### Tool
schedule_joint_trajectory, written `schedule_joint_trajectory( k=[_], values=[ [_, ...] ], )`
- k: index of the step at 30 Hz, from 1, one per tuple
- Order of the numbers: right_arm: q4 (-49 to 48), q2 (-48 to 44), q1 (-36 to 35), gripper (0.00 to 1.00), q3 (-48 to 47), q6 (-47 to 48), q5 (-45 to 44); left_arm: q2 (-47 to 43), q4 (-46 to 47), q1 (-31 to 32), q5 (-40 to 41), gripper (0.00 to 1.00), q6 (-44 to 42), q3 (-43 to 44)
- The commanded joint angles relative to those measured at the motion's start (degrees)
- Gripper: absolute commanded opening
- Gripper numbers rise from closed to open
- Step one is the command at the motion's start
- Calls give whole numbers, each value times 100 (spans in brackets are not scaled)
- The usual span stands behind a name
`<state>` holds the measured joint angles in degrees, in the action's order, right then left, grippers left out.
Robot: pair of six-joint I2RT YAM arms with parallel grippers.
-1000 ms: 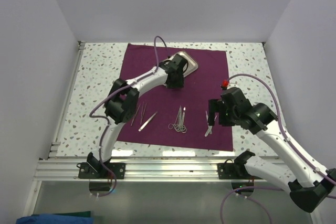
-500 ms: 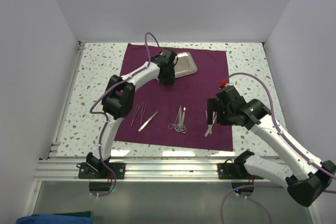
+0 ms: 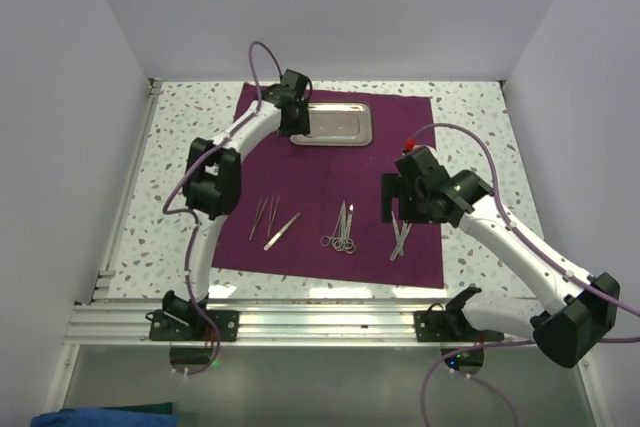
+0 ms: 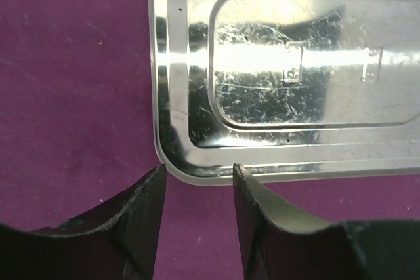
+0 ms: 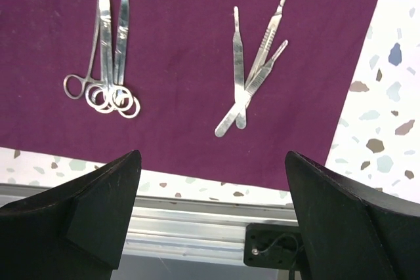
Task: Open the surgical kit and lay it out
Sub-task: Adjust the container in the surgical kit, then reset both arms
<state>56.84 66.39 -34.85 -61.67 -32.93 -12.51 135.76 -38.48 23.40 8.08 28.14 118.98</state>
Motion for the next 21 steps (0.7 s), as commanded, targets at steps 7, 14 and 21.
schedule_joint_trajectory(
  k=[7,14,21],
  values=[
    [-401,-425,5,98,-969,348,-356,-2201,199,68,212,57,-800,-1356],
    [-525,-829,5,98,-1558,874,-735,-4038,805,77,527,60,-1346,-2755],
    [-630,-856,5,98,-2112,1262,-524,-5831,1552,68,1627,68,-1460,-4379]
  ],
)
